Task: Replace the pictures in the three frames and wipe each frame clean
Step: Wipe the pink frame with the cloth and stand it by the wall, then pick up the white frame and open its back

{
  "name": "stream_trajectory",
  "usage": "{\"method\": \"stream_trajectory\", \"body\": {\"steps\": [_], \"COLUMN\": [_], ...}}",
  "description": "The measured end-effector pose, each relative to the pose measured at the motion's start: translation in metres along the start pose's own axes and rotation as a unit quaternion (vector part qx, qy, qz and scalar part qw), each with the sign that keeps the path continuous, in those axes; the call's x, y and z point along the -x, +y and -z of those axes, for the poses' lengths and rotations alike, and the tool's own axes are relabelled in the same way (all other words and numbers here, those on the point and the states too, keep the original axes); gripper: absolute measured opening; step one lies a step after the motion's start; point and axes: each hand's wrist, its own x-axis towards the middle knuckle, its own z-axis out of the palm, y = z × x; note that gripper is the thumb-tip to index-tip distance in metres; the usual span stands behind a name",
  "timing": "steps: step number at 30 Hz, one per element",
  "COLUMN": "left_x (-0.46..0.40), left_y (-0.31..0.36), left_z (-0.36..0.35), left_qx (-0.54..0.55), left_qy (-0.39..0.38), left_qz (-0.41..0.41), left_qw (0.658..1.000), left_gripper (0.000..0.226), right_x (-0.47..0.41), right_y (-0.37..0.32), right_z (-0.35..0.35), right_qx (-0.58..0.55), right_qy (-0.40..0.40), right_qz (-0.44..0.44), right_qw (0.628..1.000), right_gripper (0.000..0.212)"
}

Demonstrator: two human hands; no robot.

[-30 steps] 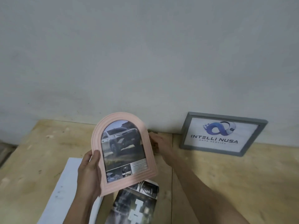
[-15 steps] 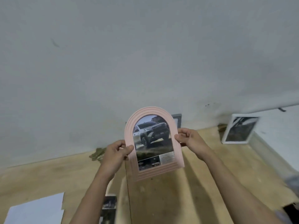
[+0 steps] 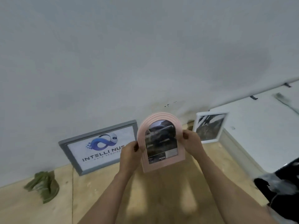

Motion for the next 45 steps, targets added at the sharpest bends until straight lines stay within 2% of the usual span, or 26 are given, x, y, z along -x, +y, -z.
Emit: {"method": "stream_trajectory", "body": {"steps": [5, 10, 20, 23, 24, 27, 29, 34, 37, 41, 45], "left_x": [-0.046, -0.067, -0.087, -0.087, -0.086, -0.073, -0.059, -0.026, -0.017, -0.015, -0.029], "left_y": [0.000, -0.006, -0.001, 0.004, 0.006, 0.021, 0.033, 0.063, 0.086, 0.113, 0.131], "left_z": [-0.051, -0.081, -0.097, -0.098, -0.099, -0.100, -0.102, -0.104, -0.109, -0.123, -0.148], "left_qx": [-0.046, -0.064, -0.094, -0.083, -0.078, -0.066, -0.049, -0.003, 0.009, 0.015, 0.023], "left_qy": [0.031, 0.047, 0.086, 0.087, 0.088, 0.102, 0.110, 0.064, 0.026, -0.029, -0.063], "left_qz": [0.030, 0.045, 0.033, 0.059, 0.071, 0.090, 0.081, 0.003, -0.036, -0.058, -0.038], "left_qw": [0.998, 0.996, 0.991, 0.991, 0.990, 0.989, 0.989, 0.998, 0.999, 0.998, 0.997], "left_gripper": [0.015, 0.023, 0.023, 0.023, 0.022, 0.020, 0.024, 0.035, 0.034, 0.028, 0.029], "right_x": [-0.053, -0.074, -0.103, -0.100, -0.097, -0.079, -0.060, -0.013, 0.009, 0.021, 0.001], "right_y": [0.044, 0.059, 0.065, 0.065, 0.064, 0.058, 0.045, 0.029, 0.034, 0.058, 0.097], "right_z": [-0.020, -0.028, -0.035, -0.033, -0.032, -0.028, -0.023, 0.005, 0.036, 0.086, 0.117], "right_qx": [0.008, -0.011, -0.004, 0.003, 0.008, -0.031, -0.070, -0.111, -0.089, -0.087, -0.110], "right_qy": [0.017, 0.039, 0.055, 0.045, 0.039, 0.015, 0.004, 0.032, 0.078, 0.126, 0.152], "right_qz": [0.000, -0.004, 0.001, -0.018, -0.033, -0.064, -0.067, -0.076, -0.071, -0.138, -0.177], "right_qw": [1.000, 0.999, 0.998, 0.999, 0.999, 0.997, 0.995, 0.990, 0.990, 0.979, 0.966], "right_gripper": [0.017, 0.012, 0.019, 0.019, 0.022, 0.057, 0.063, 0.067, 0.041, 0.060, 0.063]}}
